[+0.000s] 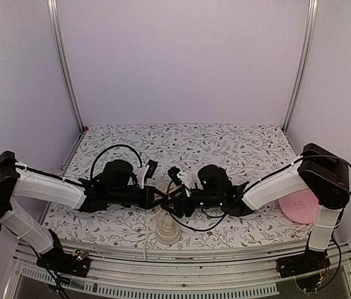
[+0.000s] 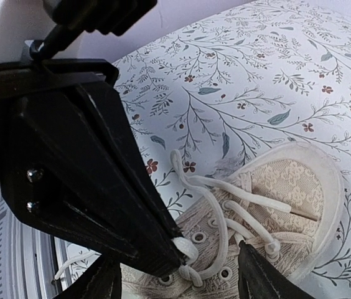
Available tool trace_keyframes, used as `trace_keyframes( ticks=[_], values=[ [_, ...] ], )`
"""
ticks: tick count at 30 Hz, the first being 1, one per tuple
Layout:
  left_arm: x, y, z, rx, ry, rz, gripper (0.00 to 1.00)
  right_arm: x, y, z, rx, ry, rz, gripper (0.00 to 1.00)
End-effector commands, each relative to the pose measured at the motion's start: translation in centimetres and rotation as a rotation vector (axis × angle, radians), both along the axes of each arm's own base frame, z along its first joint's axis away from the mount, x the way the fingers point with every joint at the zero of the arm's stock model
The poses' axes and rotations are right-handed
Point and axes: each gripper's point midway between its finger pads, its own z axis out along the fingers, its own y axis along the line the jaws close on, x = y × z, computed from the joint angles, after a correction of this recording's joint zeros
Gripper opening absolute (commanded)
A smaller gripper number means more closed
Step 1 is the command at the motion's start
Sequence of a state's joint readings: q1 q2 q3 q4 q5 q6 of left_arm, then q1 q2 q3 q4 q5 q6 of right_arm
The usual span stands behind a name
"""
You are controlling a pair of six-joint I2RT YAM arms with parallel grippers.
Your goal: Tie the shoes
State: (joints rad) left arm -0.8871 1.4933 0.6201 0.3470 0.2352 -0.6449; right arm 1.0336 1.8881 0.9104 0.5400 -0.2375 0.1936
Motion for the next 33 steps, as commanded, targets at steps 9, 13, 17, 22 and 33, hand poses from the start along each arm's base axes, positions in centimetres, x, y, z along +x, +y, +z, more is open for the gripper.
trace_keyframes(
  ticks=[9,13,17,22,33],
  values=[
    [0.3,-0.5,0.4,-0.003,0.002,-0.006,0.0,1.6,1.6,0.7,0.045,-0.044,-0.043,0.4],
    [0.3,-0.5,0.2,0.004,0.007,-0.007,0.0,2.0,1.6,1.0,0.054,-0.054,-0.064,0.28],
    [0.2,-0.4,0.0,0.008,0.013,-0.006,0.0,2.2,1.6,1.3,0.063,-0.057,-0.074,0.16],
    [0.5,-0.2,0.2,0.016,-0.001,-0.002,0.0,2.3,1.3,1.0,0.057,-0.055,-0.092,0.03],
    [6.0,4.5,0.6,0.193,-0.125,0.113,0.33,2.0,0.6,0.5,0.051,-0.037,-0.099,0.02]
  ],
)
